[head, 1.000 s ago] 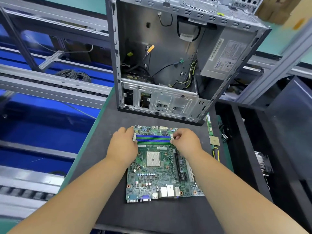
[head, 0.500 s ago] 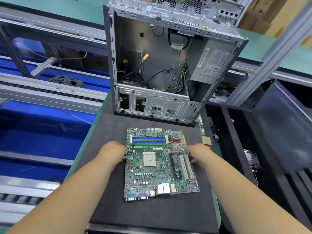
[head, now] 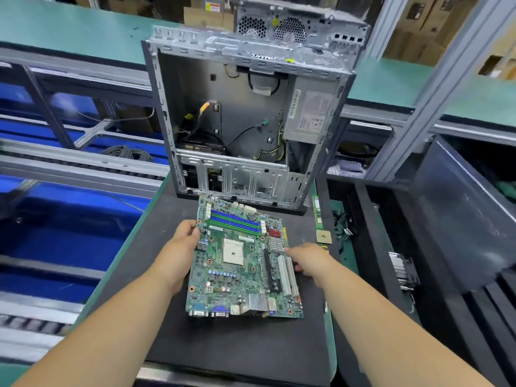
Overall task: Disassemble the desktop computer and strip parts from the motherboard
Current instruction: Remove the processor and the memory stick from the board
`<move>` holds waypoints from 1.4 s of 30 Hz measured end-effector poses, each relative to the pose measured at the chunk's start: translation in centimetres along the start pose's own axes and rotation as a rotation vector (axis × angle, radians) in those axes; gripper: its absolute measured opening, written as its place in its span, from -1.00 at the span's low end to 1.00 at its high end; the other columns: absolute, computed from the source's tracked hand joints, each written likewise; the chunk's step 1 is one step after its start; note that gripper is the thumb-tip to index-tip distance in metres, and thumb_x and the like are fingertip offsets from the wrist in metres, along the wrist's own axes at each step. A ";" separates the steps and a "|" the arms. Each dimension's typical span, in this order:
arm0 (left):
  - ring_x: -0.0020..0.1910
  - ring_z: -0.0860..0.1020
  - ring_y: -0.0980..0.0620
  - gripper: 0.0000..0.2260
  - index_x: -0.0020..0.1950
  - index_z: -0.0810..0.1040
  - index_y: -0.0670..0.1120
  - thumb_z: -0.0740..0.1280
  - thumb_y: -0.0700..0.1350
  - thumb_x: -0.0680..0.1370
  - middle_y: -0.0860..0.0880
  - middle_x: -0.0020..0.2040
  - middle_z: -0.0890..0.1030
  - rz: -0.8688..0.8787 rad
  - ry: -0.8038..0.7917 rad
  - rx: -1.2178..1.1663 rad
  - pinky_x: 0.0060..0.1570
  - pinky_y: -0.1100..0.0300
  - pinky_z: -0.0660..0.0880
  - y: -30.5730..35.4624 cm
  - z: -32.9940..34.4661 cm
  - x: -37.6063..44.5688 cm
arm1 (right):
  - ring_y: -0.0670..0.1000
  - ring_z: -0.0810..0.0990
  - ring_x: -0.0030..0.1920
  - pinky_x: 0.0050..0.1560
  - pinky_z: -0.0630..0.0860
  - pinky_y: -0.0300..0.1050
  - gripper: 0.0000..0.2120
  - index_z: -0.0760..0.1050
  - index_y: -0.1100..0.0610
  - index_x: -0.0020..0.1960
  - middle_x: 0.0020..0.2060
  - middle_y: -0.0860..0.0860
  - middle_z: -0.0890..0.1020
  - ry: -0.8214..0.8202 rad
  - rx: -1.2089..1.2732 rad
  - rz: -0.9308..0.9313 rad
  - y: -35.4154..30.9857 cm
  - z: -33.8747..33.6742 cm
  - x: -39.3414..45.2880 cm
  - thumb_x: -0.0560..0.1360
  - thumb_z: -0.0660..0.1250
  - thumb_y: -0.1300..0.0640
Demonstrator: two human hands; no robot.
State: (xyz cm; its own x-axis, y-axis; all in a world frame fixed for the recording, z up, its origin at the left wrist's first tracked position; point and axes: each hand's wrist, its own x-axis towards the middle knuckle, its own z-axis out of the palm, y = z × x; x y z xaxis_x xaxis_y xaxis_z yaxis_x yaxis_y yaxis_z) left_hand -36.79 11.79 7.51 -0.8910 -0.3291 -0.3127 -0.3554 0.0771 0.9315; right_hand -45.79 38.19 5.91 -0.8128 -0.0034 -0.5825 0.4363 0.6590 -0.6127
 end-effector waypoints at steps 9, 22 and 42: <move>-0.20 0.39 -0.02 -0.87 0.02 0.48 0.07 0.14 -0.04 0.66 -0.07 -0.14 0.47 0.047 0.200 -0.031 -0.20 0.11 0.31 3.8 3.4 -2.7 | 0.09 0.58 -0.05 0.17 0.55 0.07 -0.57 0.54 0.28 0.24 0.08 0.21 0.64 0.020 0.070 -0.068 2.0 -5.6 -1.1 0.61 0.24 -0.07; 0.49 0.19 -0.12 -0.63 0.47 0.34 0.07 0.16 0.01 0.65 -0.04 0.52 0.26 -0.061 0.125 -0.220 0.38 -0.15 0.14 6.6 14.8 -3.8 | 0.09 0.35 0.43 0.33 0.34 0.03 -0.42 0.42 0.01 0.43 0.48 -0.03 0.34 -0.104 0.582 -0.029 7.7 -16.2 -4.0 0.49 0.39 -0.20; 0.32 0.46 -0.13 -0.61 0.44 0.36 -0.19 -0.02 -0.03 0.71 -0.18 0.34 0.49 -0.108 -0.202 -0.283 0.39 0.02 0.32 9.9 24.7 -2.0 | 0.23 0.52 0.21 0.06 0.45 0.03 -0.45 0.30 0.21 0.46 0.32 0.17 0.50 0.626 -0.083 -0.144 4.4 -28.4 -5.1 0.60 0.28 -0.08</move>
State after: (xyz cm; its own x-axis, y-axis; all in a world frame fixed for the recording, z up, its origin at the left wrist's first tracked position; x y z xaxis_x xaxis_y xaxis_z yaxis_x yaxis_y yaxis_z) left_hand -45.48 36.48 12.82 -0.9006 -0.1261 -0.4160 -0.3835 -0.2203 0.8969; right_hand -50.73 62.50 21.36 -0.9432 0.3268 -0.0605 0.2953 0.7407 -0.6034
